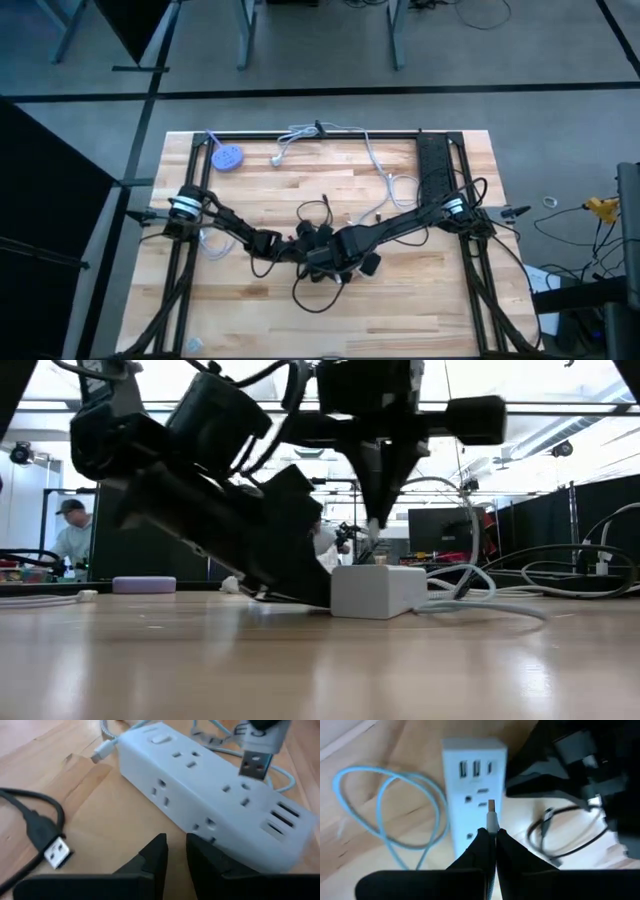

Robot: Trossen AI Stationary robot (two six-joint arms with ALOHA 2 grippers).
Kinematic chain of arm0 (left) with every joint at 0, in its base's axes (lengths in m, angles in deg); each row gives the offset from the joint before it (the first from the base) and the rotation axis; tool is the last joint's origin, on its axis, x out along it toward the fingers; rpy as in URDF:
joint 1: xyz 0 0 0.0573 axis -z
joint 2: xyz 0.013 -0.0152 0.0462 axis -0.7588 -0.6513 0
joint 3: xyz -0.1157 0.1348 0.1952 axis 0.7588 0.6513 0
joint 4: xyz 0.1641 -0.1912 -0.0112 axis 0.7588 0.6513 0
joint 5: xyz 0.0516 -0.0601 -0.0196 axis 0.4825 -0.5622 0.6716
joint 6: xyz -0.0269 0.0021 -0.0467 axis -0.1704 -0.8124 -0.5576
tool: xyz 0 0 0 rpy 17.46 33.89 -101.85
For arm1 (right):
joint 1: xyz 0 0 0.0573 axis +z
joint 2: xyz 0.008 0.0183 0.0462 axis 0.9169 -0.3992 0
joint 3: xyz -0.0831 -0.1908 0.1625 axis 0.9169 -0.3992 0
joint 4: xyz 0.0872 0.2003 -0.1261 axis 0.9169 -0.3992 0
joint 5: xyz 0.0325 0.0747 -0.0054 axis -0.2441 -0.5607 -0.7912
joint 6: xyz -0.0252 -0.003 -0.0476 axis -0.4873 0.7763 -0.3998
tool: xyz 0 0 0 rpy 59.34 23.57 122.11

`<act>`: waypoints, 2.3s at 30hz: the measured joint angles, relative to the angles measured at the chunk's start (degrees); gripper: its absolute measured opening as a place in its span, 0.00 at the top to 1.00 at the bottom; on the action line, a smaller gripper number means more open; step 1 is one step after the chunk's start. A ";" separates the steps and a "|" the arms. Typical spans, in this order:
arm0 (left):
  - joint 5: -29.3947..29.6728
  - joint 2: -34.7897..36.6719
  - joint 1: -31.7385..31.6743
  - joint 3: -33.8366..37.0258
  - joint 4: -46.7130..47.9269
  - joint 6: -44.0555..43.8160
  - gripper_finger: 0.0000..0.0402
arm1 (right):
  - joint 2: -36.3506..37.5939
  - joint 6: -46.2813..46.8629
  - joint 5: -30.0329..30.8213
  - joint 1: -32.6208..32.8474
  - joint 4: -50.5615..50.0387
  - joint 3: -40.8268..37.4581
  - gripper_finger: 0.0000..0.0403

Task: Insert USB
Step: Insert the blue charger cable into the white outlet extension

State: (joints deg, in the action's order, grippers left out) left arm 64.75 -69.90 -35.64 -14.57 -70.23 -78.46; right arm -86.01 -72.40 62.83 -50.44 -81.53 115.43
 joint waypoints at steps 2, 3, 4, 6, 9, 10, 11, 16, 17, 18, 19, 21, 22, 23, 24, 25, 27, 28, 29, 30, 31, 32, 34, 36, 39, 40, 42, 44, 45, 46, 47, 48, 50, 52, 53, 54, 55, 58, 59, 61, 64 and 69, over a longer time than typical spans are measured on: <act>-0.32 -0.25 -1.08 -0.50 0.15 -0.05 0.85 | 0.01 1.00 -0.10 0.28 -0.65 0.00 1.00; -0.15 -0.31 -1.44 -0.58 0.11 -0.01 0.85 | 0.00 2.26 -0.13 0.35 -0.90 0.00 1.00; 0.56 -0.30 -1.71 -0.59 0.12 0.13 0.85 | 0.01 3.20 -0.37 0.35 -0.94 0.00 1.00; 1.79 -0.23 -2.23 -0.51 0.36 0.33 0.86 | 0.01 3.76 -0.70 0.35 -1.21 0.00 1.00; 2.28 0.02 -2.71 -0.13 0.39 0.67 0.87 | 0.10 4.48 -0.86 0.36 -1.39 -0.02 1.00; 2.00 0.15 -2.77 0.20 0.34 0.94 0.88 | 0.35 4.64 -0.91 0.51 -1.40 -0.02 1.00; 1.32 0.43 -2.81 0.62 0.21 1.35 0.88 | 0.74 4.66 -0.82 0.61 -1.54 -0.02 1.00; -3.96 2.36 -0.25 2.65 0.51 3.30 0.91 | 4.06 5.68 -0.74 1.06 -2.65 0.00 1.00; -5.04 2.76 1.09 2.77 0.90 3.78 0.91 | 4.47 6.45 -0.66 0.89 -2.99 -0.01 1.00; -5.63 3.28 2.69 2.82 1.21 4.36 0.91 | 4.80 7.08 -0.61 0.80 -3.40 -0.02 1.00; -7.09 3.92 4.20 2.95 1.50 5.17 0.91 | 5.03 7.85 -0.63 0.71 -3.97 -0.02 1.00; -9.18 5.49 7.09 3.17 2.09 6.03 0.92 | 5.47 8.63 -1.97 0.71 -5.33 -0.07 1.00; -9.46 6.04 8.32 3.14 2.02 6.14 0.92 | 5.60 9.17 -3.87 0.79 -5.21 -0.07 1.00; -9.34 6.29 9.33 2.95 1.39 6.19 0.92 | 5.62 9.40 -5.50 0.85 -4.94 -0.07 1.00; -9.00 6.38 10.06 2.71 0.65 6.41 0.92 | 5.62 9.40 -6.78 0.94 -4.75 -0.08 1.00; -8.61 6.32 10.46 2.56 0.06 6.68 0.92 | 5.53 9.31 -7.82 1.02 -4.12 -0.29 1.00; -8.54 4.92 10.59 1.22 -2.14 6.87 0.92 | 5.19 8.28 -8.33 1.10 -2.58 -0.59 1.00; -8.52 4.21 10.28 0.51 -2.36 7.29 0.92 | 4.92 7.76 -8.30 1.20 -2.07 -0.66 1.00; -8.39 3.30 9.73 -0.45 -2.38 7.98 0.92 | 4.60 7.11 -8.27 1.18 -1.73 -0.70 1.00; -8.23 2.34 9.12 -1.62 -2.59 8.92 0.92 | 4.34 6.22 -8.26 1.19 -1.33 -0.70 1.00; -8.09 1.11 8.39 -2.66 -2.63 9.88 0.92 | 4.17 5.51 -8.30 1.20 -1.10 -0.70 1.00; -7.90 -0.10 7.60 -3.67 -2.57 10.79 0.92 | 3.88 4.80 -8.29 1.21 -1.22 -0.72 1.00; -8.08 -1.80 5.78 -5.08 -2.04 11.77 0.92 | 3.62 4.28 -8.30 1.23 -1.17 -0.72 1.00; -7.99 -2.46 3.96 -6.10 -2.12 11.77 0.92 | 3.33 4.01 -8.26 1.23 -1.56 -0.72 1.00; -7.38 -2.67 1.90 -6.83 -2.30 11.65 0.92 | 3.20 4.35 -7.87 1.23 -2.18 -0.90 1.00; -7.25 -2.67 1.53 -6.99 -2.38 11.76 0.92 | 3.18 4.28 -7.29 1.22 -2.17 -0.98 1.00; -7.43 -2.40 1.43 -7.02 -2.28 12.23 0.92 | 3.18 3.29 -5.31 1.05 -2.14 -1.40 1.00; -7.67 -1.56 1.53 -6.82 -0.97 12.44 0.92 | 3.18 1.94 -4.08 0.65 -2.19 -2.11 1.00; -7.73 -1.02 1.85 -6.80 0.27 12.36 0.92 | 3.18 1.84 -3.56 0.41 -2.19 -2.55 1.00; -8.11 -0.25 2.28 -6.79 2.27 12.34 0.92 | 3.18 1.80 -3.19 0.08 -2.18 -3.08 1.00; -8.05 0.40 2.73 -6.69 4.19 12.32 0.92 | 3.18 1.82 -3.12 -0.25 -2.15 -3.69 1.00; -8.03 1.19 3.21 -6.51 5.69 12.30 0.92 | 3.18 1.82 -3.11 -0.51 -2.18 -4.29 1.00; -8.09 2.67 4.25 -5.70 8.26 11.97 0.92 | 3.11 1.84 -3.00 -0.99 -2.20 -5.24 1.00; -8.06 4.51 5.10 -4.43 10.49 11.65 0.92 | 3.11 2.03 -3.03 -1.34 -1.58 -5.55 1.00; -7.72 5.54 5.46 -3.53 11.75 11.50 0.92 | 3.11 2.25 -3.03 -1.41 -1.63 -5.57 1.00; -7.10 6.64 5.85 -2.47 13.23 11.32 0.92 | 3.11 2.27 -3.05 -1.45 -1.61 -5.57 1.00; -6.26 7.70 6.18 -1.22 15.05 10.89 0.92 | 3.11 2.25 -3.05 -1.53 -1.59 -5.57 1.00; -4.61 11.21 7.23 2.99 18.72 8.84 0.92 | 3.11 2.32 -3.01 -1.84 -1.32 -5.66 1.00; -4.57 12.60 7.49 4.49 18.92 8.01 0.92 | 3.11 2.30 -2.98 -1.99 -1.08 -5.68 1.00; -4.43 15.16 8.01 7.58 19.10 5.70 0.92 | 3.11 2.25 -3.00 -2.24 -0.17 -5.73 1.00; -3.34 19.01 8.75 11.73 19.30 2.12 0.92 | 3.11 2.23 -3.03 -2.95 0.84 -5.98 1.00; -1.50 25.04 9.38 17.01 19.53 -3.67 0.92 | 3.11 1.82 -3.00 -3.94 1.44 -7.08 1.00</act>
State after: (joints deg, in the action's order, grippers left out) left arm 63.24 -44.86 -26.25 2.44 -50.70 -82.12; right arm -82.90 -70.58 59.84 -54.38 -80.08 108.35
